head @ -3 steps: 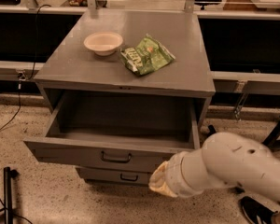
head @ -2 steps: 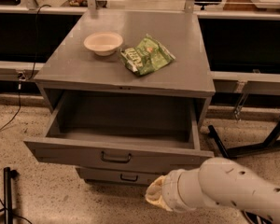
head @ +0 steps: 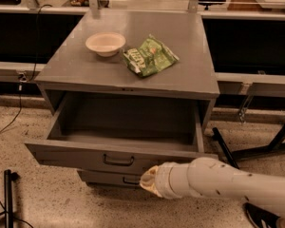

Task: Close top drawer

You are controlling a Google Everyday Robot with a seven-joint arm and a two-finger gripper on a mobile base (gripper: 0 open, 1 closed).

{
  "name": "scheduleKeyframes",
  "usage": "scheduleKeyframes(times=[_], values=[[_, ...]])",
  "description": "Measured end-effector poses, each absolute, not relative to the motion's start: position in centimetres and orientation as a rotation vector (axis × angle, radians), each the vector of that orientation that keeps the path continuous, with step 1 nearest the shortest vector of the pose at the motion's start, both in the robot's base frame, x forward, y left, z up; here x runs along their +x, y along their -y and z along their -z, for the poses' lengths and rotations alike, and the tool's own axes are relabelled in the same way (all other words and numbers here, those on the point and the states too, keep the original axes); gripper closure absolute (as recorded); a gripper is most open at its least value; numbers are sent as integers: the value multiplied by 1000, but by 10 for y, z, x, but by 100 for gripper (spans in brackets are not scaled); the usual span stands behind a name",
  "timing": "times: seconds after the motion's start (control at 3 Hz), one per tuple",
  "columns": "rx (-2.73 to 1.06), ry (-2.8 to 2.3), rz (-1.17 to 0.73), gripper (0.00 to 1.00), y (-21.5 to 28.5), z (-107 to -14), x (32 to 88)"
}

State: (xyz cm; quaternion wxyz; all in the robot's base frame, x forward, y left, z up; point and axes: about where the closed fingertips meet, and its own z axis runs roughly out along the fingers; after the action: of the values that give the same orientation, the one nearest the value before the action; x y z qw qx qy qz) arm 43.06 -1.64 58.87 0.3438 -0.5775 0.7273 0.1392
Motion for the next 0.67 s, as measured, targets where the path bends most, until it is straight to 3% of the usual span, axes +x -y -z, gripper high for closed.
scheduleKeyframes(times=[0.67], values=[[-1486, -1840, -288, 100, 1, -589, 528]])
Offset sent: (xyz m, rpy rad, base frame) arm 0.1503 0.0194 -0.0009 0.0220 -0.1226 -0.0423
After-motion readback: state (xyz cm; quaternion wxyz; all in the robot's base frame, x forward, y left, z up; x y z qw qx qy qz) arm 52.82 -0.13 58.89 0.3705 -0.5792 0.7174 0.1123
